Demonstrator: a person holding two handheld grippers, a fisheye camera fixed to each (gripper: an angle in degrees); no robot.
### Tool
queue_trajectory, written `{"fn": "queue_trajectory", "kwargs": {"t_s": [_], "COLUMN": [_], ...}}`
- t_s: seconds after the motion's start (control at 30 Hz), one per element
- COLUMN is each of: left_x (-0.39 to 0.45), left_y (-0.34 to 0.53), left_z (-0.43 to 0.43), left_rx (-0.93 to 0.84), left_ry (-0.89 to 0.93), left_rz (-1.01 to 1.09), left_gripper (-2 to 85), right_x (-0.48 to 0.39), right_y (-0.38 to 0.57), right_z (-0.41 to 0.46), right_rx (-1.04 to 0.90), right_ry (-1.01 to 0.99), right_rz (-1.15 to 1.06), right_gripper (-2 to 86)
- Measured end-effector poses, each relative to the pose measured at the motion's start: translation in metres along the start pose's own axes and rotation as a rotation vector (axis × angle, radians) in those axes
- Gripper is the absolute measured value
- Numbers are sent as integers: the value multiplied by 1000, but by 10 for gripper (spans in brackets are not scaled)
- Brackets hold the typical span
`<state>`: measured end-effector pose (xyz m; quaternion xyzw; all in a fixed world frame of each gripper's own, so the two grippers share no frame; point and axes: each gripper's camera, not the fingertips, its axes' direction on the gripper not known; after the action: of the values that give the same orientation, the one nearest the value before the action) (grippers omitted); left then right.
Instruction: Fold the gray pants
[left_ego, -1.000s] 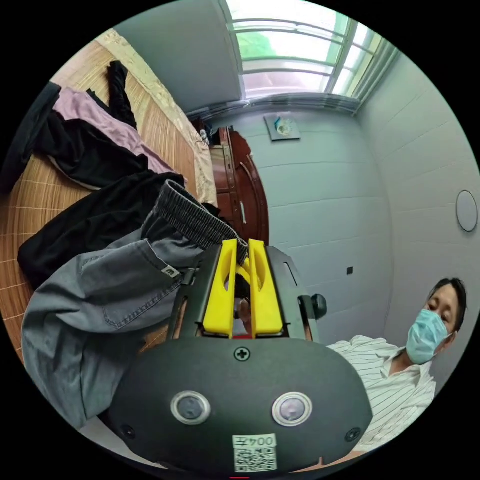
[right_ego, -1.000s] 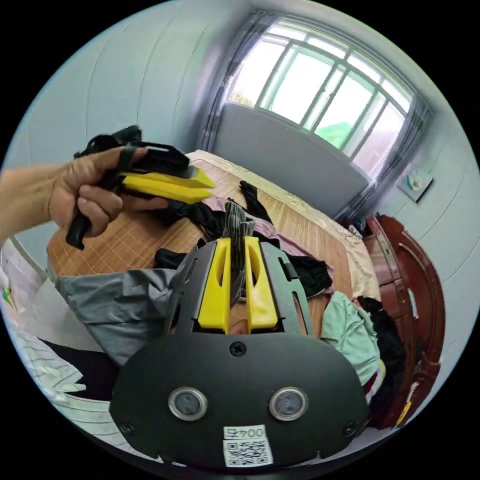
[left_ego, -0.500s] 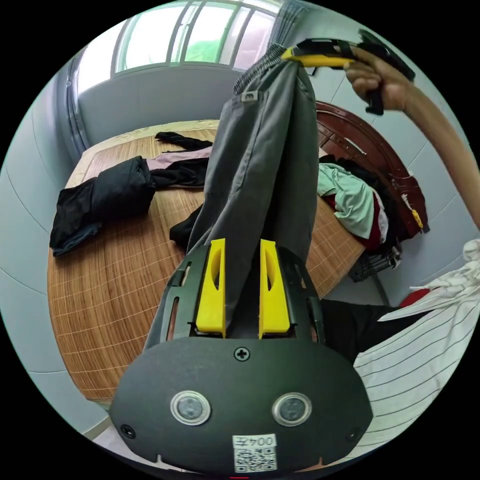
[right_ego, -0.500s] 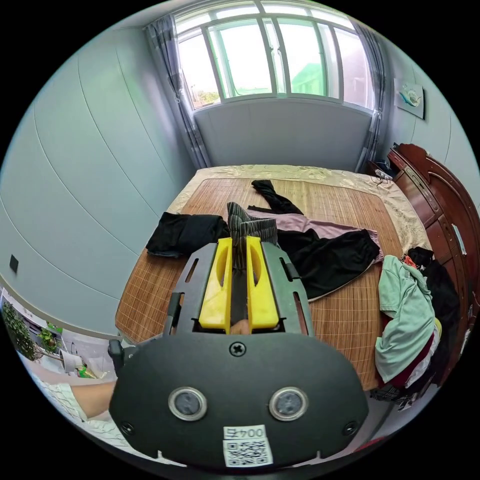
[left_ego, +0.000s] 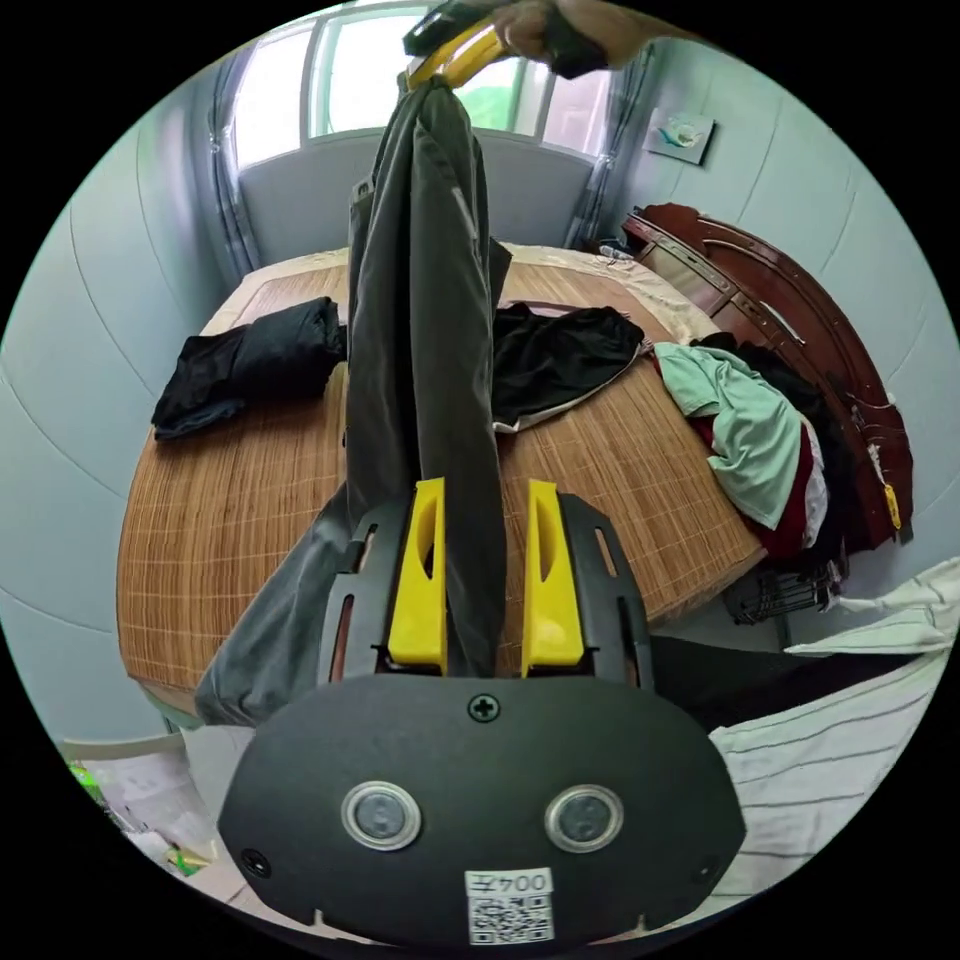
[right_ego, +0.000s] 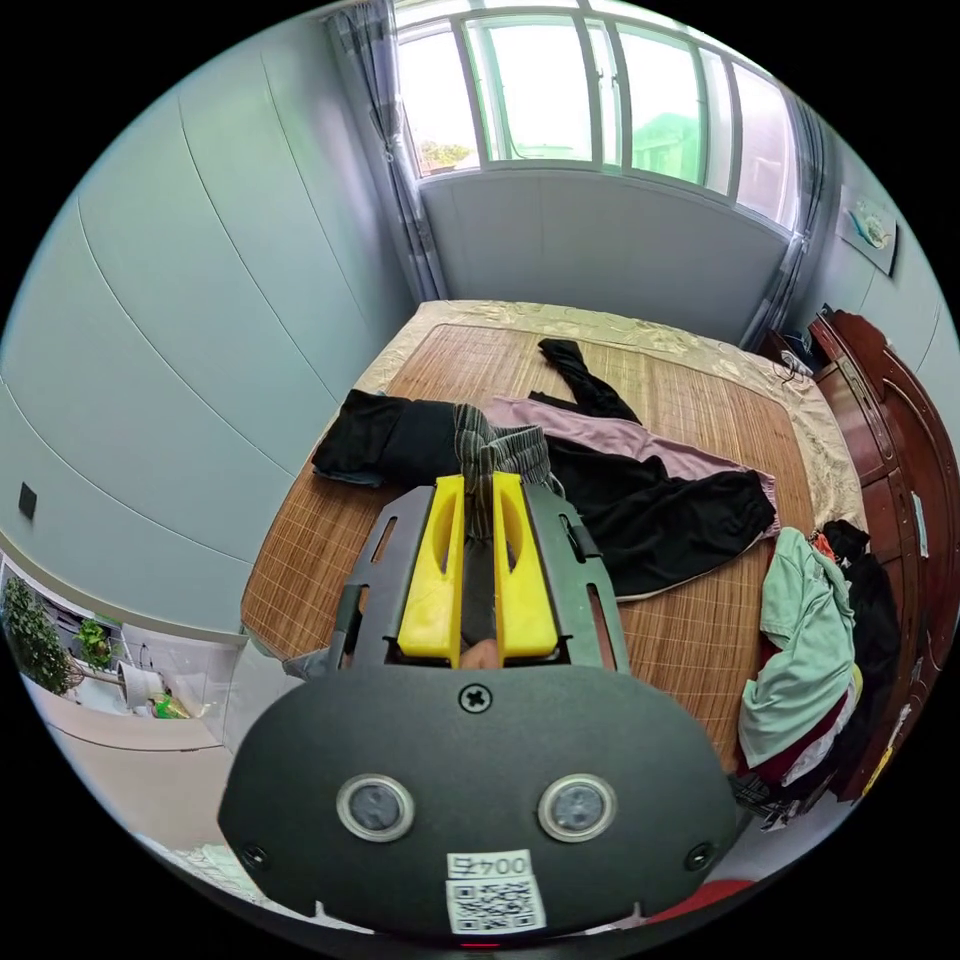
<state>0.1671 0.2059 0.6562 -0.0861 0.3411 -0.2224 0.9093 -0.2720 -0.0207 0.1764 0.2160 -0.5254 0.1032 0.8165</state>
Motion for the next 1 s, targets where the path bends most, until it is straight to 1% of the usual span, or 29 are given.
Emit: {"fn": "queue_trajectory", "kwargs": {"t_s": [0.1, 0.27, 0.37, 0.4, 0.47, 0.57, 0.63, 0.67, 0.7, 0.73, 0.8, 0.9, 1.0], "left_x": [17, 33, 38, 38, 38, 44, 44, 42, 35, 22, -1, -34, -46], "left_y": [9, 19, 20, 19, 18, 22, 31, 33, 37, 38, 34, 20, 3], "left_z": [32, 78, 107, 113, 115, 106, 90, 86, 78, 74, 80, 125, 186], "left_rx": [-76, -160, -207, -205, -192, -149, -132, -129, -129, -142, -183, -309, -443], "left_ry": [-47, -134, -248, -275, -280, -138, 62, 103, 183, 282, 420, 574, 602], "left_rz": [-50, -155, -161, -162, -132, 20, 160, 190, 232, 239, 217, 157, 136], "left_gripper": [144, 136, 100, 74, 39, 24, 17, 16, 13, 12, 10, 9, 9], "right_x": [0, 4, 12, 18, 30, 67, 100, 125, 152, 166, 220, 282, 329], "right_y": [-1, 1, 2, 0, -3, -8, -9, -7, -4, -2, 11, 35, 59], "right_z": [-5, -18, -35, -41, -48, -56, -58, -60, -61, -61, -55, -27, 13], "right_rx": [-2, -9, -3, -3, -3, 7, 2, -1, -5, -9, -44, -121, -192], "right_ry": [-13, -72, -116, -132, -143, -139, -134, -123, -105, -98, -62, -6, 69], "right_rz": [-39, -79, -90, -92, -89, -47, 1, 35, 71, 91, 176, 297, 378], "right_gripper": [54, 54, 53, 53, 54, 55, 55, 55, 54, 54, 54, 55, 55]}}
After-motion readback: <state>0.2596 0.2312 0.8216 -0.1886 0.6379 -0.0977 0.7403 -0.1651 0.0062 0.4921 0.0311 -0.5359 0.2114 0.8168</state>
